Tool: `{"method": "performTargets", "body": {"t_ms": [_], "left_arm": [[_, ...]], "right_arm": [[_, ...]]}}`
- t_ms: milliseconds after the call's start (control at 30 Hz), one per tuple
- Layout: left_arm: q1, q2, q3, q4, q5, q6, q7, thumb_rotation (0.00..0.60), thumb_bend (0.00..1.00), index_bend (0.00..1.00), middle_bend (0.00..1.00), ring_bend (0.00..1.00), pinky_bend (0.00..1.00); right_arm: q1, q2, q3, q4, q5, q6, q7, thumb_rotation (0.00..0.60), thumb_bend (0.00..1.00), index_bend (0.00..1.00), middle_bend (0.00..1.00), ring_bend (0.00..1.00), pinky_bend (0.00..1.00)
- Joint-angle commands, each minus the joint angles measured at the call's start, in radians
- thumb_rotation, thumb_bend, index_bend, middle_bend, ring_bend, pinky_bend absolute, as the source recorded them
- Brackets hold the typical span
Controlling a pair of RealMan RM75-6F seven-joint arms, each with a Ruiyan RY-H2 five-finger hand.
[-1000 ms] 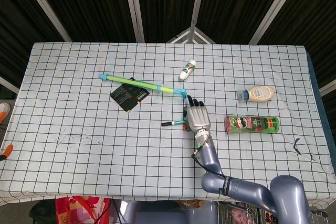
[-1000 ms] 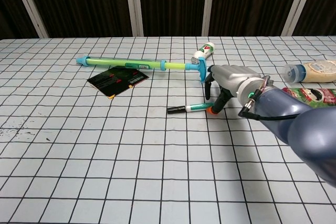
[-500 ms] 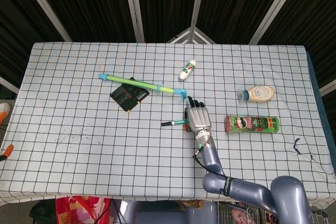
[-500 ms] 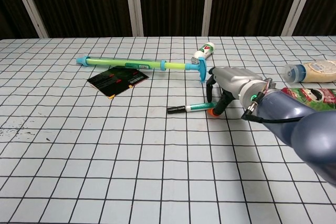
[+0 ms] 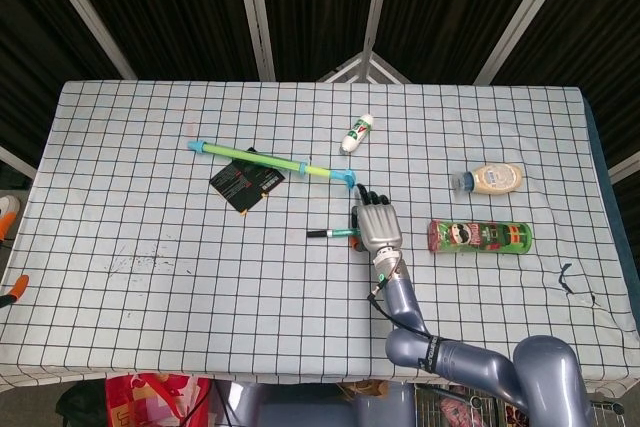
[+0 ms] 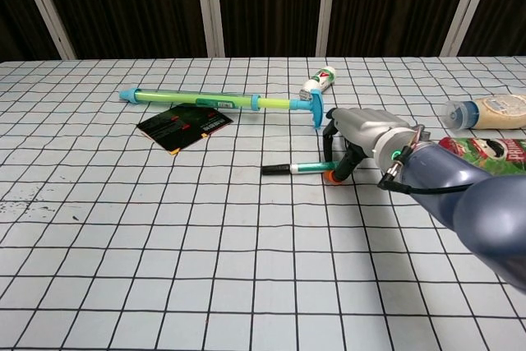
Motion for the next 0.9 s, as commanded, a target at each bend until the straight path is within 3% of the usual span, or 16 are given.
{"method": "performTargets", "body": {"t_ms": [33,300,567,900], "left_arm": [[0.0,0.0,0.0,-0.001,-0.001,0.0,0.002,0.6,0.42,0.05,0.0,0.0,0.05],[-0.001,-0.002,-0.001,-0.003,-0.003,0.002,0.005,0.6,0.42,0.06,0.0,0.0,0.05],[-0.001,-0.006,-0.002,0.0,0.002,0.004,-0.002,0.6,0.42,0.06,0.0,0.0,0.05],[-0.013,-0.011,-0.006,-0.031,0.065,0.03,-0.044,0.6,0.42,0.08,0.0,0.0,0.05]], "right_arm": [[0.0,-0.001,0.0,0.004,-0.001,-0.005,0.003,0.6,0.39,0.6,0.06,0.15,0.17],[-0.005,0.008,0.0,-0.012,-0.017,0.002,0.014,0.6,0.41,0.63,0.07,0.15,0.17],[-0.023,0.053,-0.001,-0.1,-0.025,0.022,0.016,0.6,0.42,0.63,0.07,0.15,0.17],[-0.11,0.218,-0.02,-0.416,-0.115,0.118,0.075,0.6,0.42,0.64,0.07,0.15,0.17]]}}
